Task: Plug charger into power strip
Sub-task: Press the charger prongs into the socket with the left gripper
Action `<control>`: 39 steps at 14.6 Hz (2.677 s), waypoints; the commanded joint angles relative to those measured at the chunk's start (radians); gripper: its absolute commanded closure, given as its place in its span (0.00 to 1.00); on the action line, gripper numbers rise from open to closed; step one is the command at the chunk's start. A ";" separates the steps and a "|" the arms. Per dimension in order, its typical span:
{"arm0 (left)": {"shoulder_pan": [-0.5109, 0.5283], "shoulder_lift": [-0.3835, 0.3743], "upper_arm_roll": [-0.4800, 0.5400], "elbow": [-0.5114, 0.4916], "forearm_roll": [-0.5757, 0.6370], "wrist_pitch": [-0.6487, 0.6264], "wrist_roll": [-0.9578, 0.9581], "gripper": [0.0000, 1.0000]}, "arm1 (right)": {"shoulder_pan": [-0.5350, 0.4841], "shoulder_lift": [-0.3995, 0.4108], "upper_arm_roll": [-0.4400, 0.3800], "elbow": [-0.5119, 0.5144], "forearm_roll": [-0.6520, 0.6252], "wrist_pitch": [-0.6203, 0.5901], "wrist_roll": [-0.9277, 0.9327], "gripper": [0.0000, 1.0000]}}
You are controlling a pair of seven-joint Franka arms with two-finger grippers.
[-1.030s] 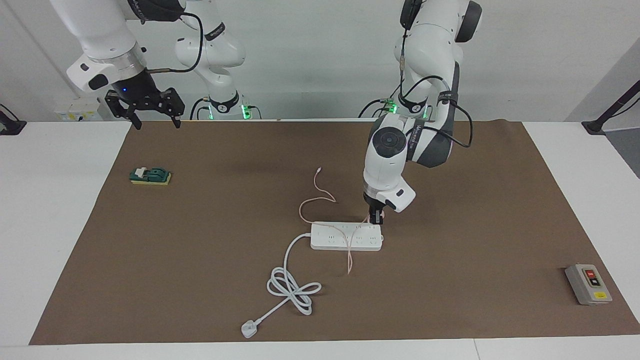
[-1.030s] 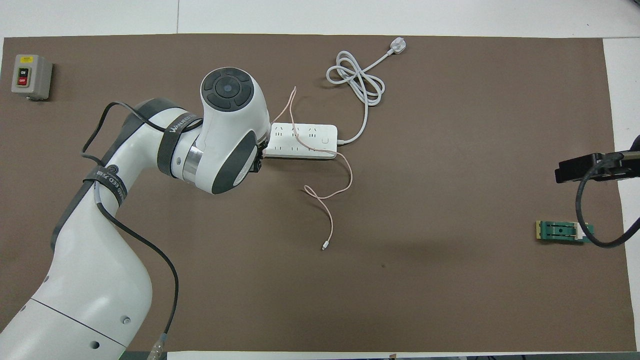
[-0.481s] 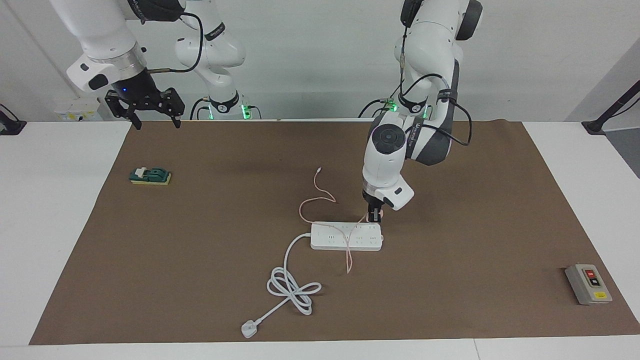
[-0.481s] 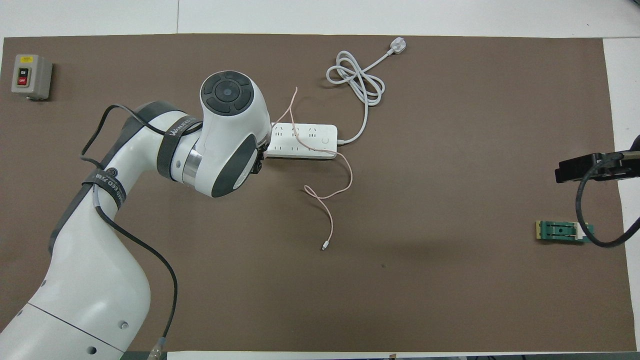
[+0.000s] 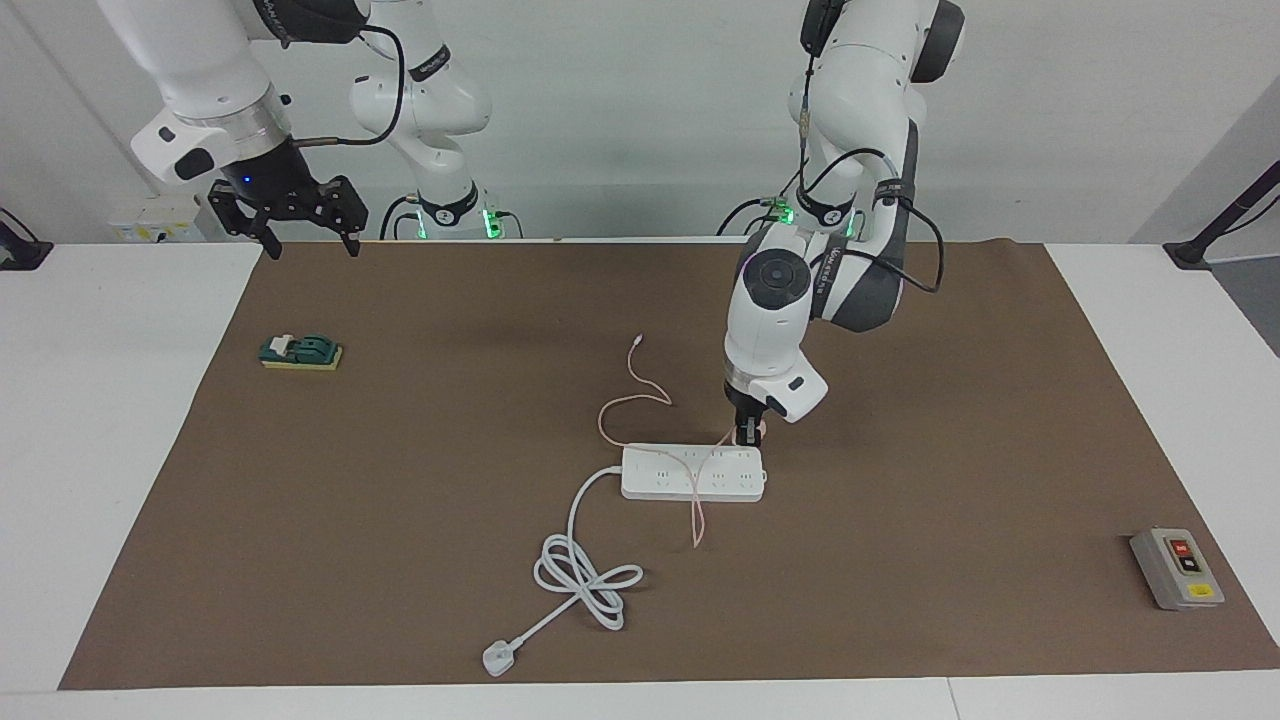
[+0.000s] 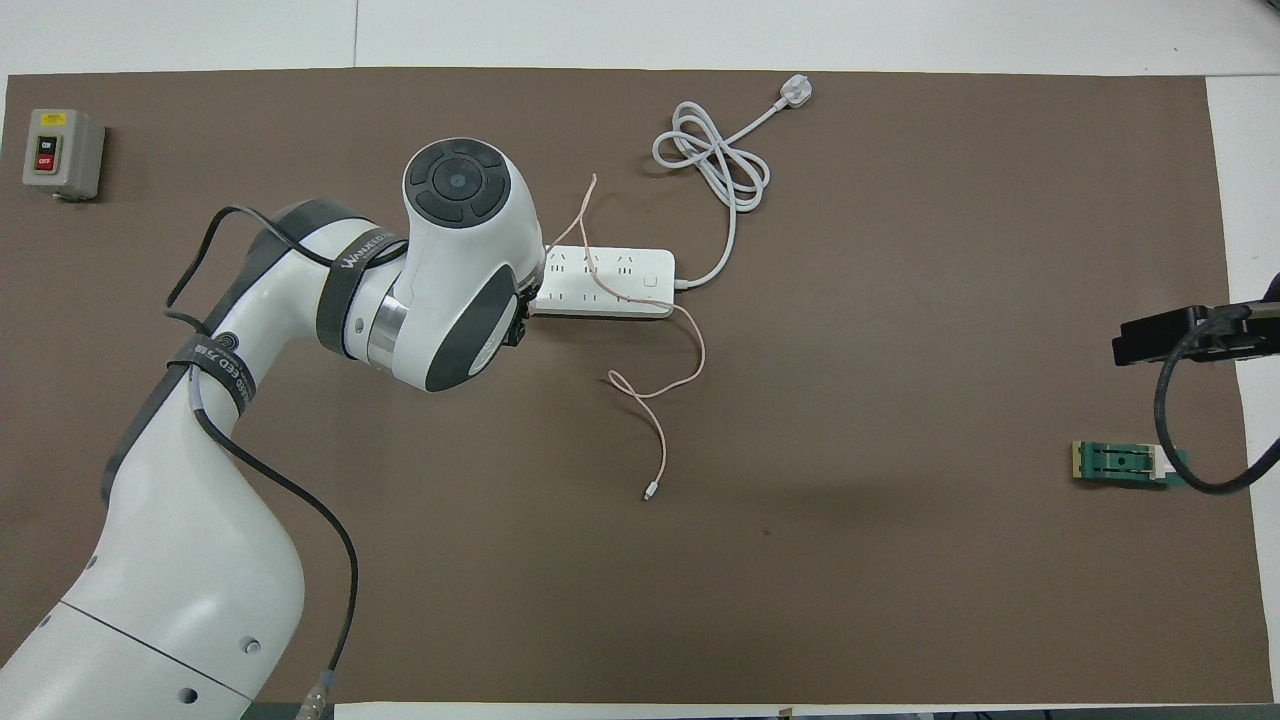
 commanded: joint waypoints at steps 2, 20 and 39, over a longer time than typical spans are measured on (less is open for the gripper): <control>0.000 0.016 -0.002 0.026 0.005 -0.018 0.011 1.00 | -0.016 -0.015 0.013 -0.013 -0.016 0.003 0.010 0.00; 0.011 0.059 -0.006 0.078 0.010 -0.041 0.042 1.00 | -0.029 -0.015 0.010 -0.013 -0.016 -0.001 0.003 0.00; 0.009 0.063 -0.006 0.078 0.000 -0.028 0.057 1.00 | -0.031 -0.015 0.010 -0.013 -0.016 -0.001 0.001 0.00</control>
